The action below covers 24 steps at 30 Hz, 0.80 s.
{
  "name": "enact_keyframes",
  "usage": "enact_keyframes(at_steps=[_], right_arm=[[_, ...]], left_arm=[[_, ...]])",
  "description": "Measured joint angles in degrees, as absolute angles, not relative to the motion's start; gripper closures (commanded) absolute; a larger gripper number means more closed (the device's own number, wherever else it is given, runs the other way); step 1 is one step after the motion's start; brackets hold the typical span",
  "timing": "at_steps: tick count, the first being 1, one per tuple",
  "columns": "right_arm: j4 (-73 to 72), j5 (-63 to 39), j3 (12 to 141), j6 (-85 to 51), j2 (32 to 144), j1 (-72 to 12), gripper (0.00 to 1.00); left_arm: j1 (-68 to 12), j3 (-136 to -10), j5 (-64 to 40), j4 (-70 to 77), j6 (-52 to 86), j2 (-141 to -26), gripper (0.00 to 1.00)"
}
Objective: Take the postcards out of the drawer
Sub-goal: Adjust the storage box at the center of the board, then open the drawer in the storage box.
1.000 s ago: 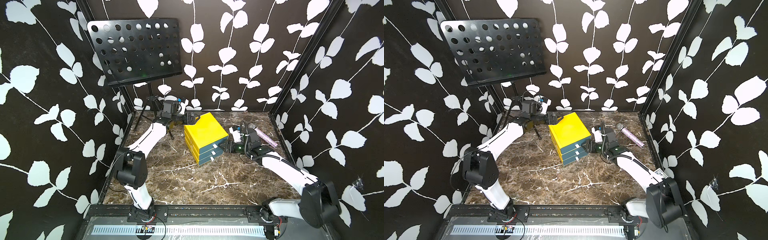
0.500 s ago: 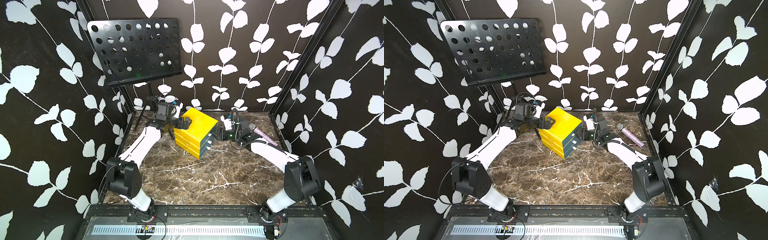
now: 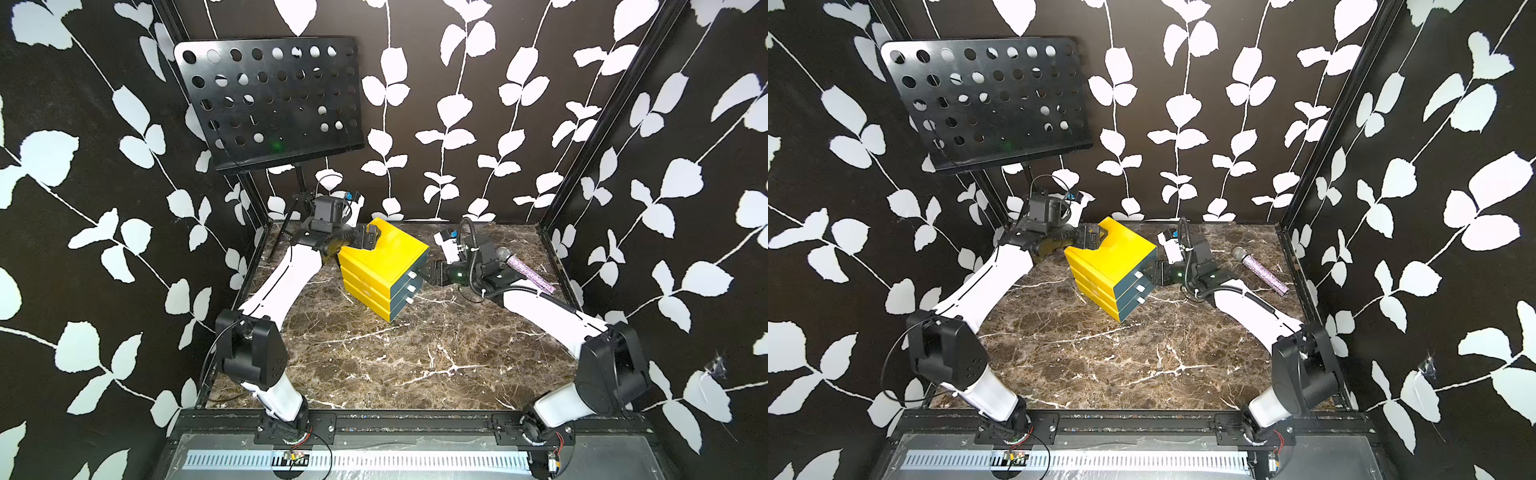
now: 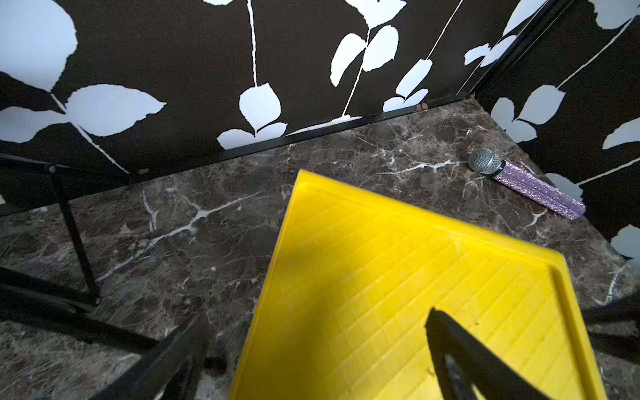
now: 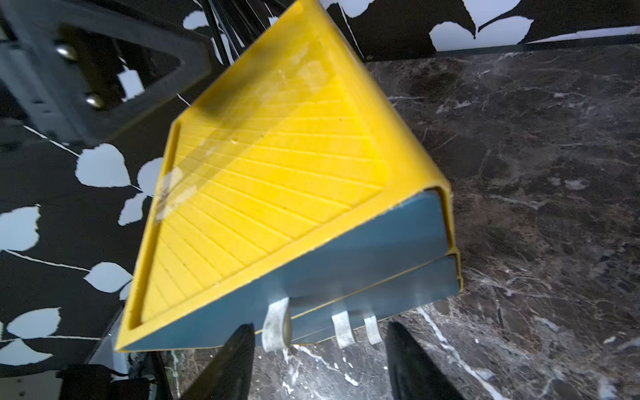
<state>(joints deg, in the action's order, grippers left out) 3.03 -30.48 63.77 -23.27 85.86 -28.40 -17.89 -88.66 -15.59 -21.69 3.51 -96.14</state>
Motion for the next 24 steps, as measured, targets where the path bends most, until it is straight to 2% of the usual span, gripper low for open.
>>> enact_keyframes(at_steps=[8, 17, 24], right_arm=[[3.36, -34.87, 61.52, -23.46, 84.36, -28.47, 0.47], [-0.08, -38.06, 61.52, -24.84, 88.49, -29.85, 0.51], [-1.63, -38.2, 62.96, -25.91, 91.57, -30.02, 0.68]], left_arm=[[-17.87, -89.01, -18.85, -21.87, 4.47, -99.55, 0.01], [-17.72, -87.15, -20.62, -21.08, 4.95, -99.53, 0.02], [-17.45, -86.17, -21.43, -19.73, 5.06, -99.2, 0.04]])
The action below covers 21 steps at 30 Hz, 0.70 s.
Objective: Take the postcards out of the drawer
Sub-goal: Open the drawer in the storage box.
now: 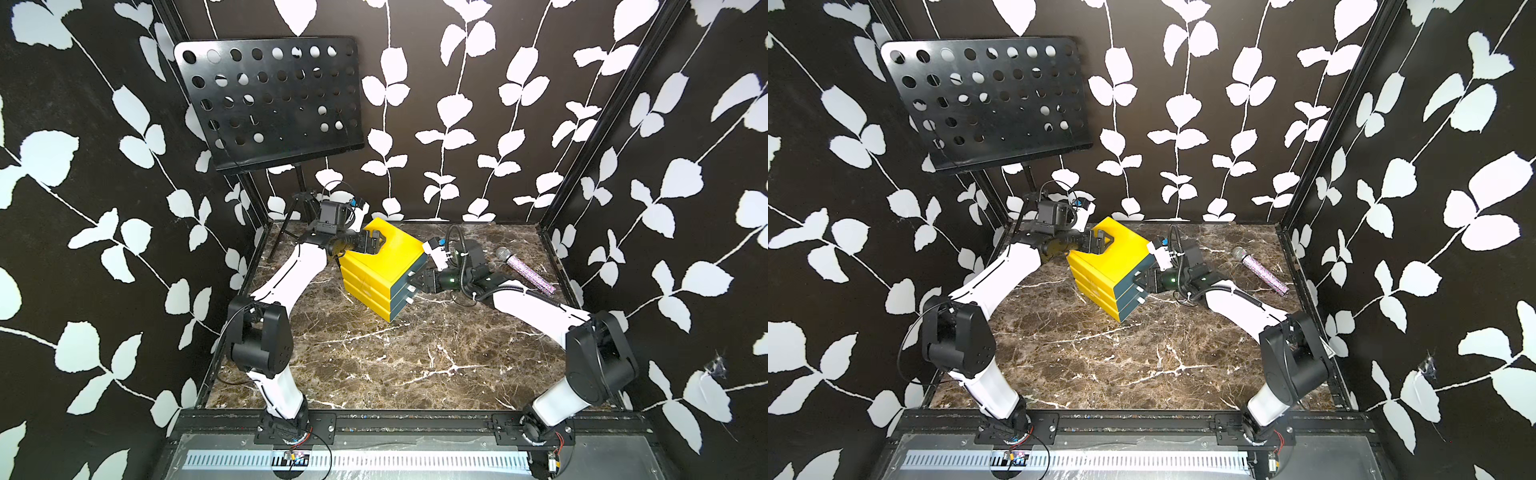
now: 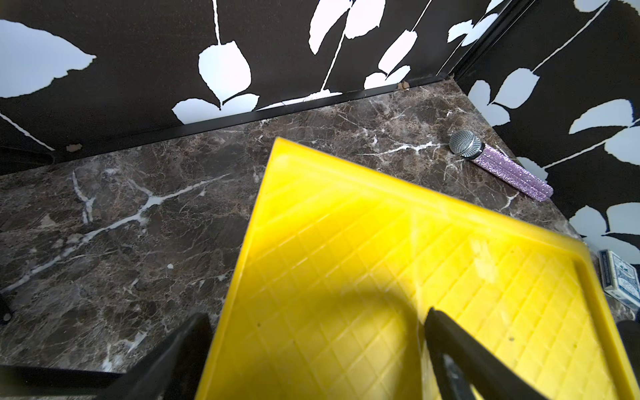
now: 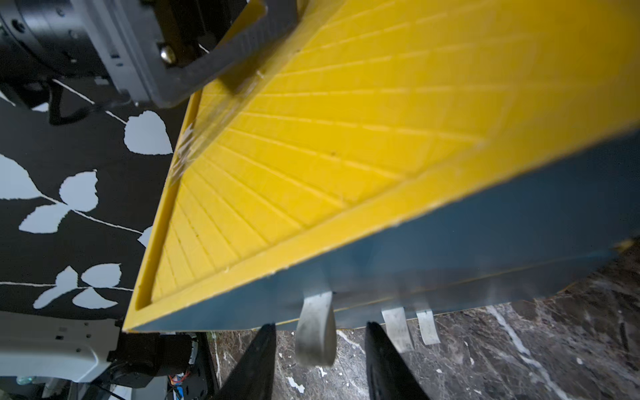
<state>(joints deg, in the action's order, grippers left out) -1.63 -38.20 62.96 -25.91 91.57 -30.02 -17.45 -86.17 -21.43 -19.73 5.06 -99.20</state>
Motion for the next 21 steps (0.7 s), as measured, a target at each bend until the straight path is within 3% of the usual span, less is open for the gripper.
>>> enact_keyframes(at_steps=[3, 8, 13, 21], right_arm=[[-2.35, -37.91, 63.57, -26.28, 91.57, -30.02, 0.74], [-2.04, -37.01, 63.7, -26.06, 91.57, -29.95, 1.0], [-0.93, -36.51, 63.57, -25.47, 90.83, -29.95, 1.0], [1.13, -34.72, 57.58, -25.28, 83.68, -30.04, 1.0]], left_arm=[[-17.34, -86.17, -21.58, -19.7, 5.06, -99.2, 0.06], [-17.02, -86.19, -22.5, -19.77, 5.08, -99.2, 0.14], [-16.67, -86.72, -23.97, -19.92, 5.19, -99.7, 0.2], [-18.57, -90.21, -28.16, -20.16, 5.67, -103.35, 0.2]])
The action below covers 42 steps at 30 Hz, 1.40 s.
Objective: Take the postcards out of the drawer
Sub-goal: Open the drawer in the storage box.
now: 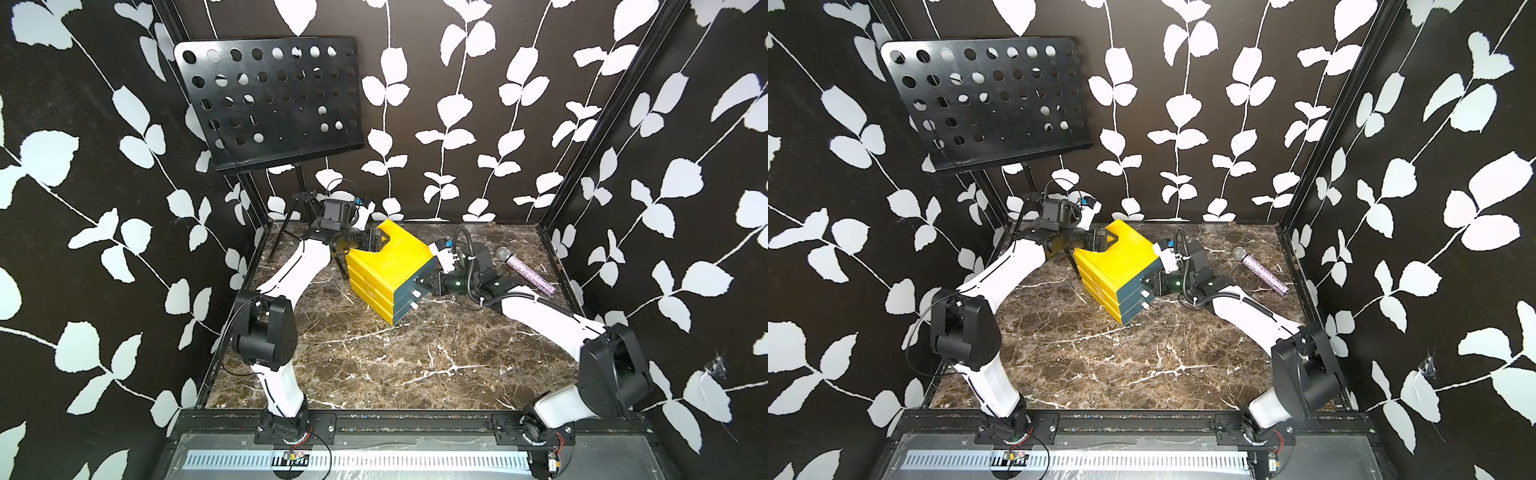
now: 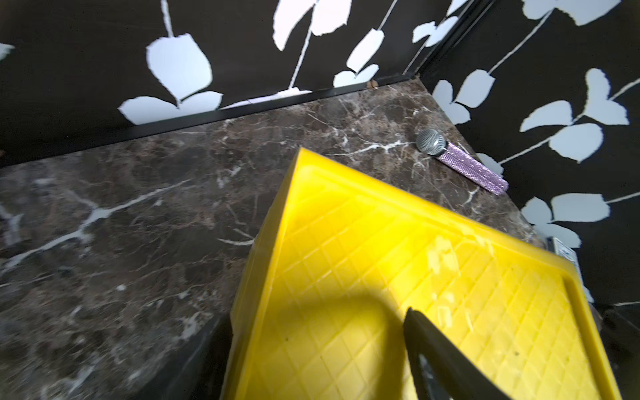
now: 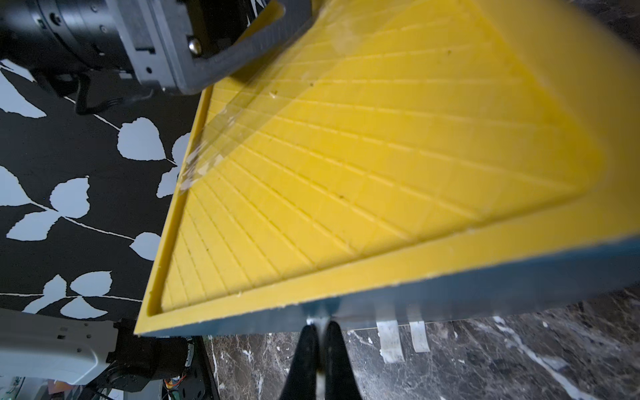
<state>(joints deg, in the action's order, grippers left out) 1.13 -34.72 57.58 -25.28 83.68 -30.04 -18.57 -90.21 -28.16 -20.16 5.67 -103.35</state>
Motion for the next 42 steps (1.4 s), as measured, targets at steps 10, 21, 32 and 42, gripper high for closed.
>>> enact_keyframes(at_steps=[10, 21, 32, 42], right_arm=[[6.28, -30.87, 47.53, -26.24, 69.8, -30.15, 1.0], [11.46, -28.42, 40.25, -29.85, 57.34, -30.35, 1.0], [21.61, -25.47, 39.35, -30.65, 52.86, -30.39, 0.38], [38.46, -19.73, 58.76, -20.91, 57.45, -30.39, 0.27]], left_arm=[[-19.64, -92.66, -28.82, -19.97, 6.63, -105.62, 0.19], [-19.86, -92.66, -28.05, -19.94, 6.66, -105.65, 0.17], [-19.86, -95.46, -20.97, -24.32, 7.44, -105.25, 0.01], [-19.86, -92.47, -9.52, -31.44, 6.98, -88.73, 0.01]])
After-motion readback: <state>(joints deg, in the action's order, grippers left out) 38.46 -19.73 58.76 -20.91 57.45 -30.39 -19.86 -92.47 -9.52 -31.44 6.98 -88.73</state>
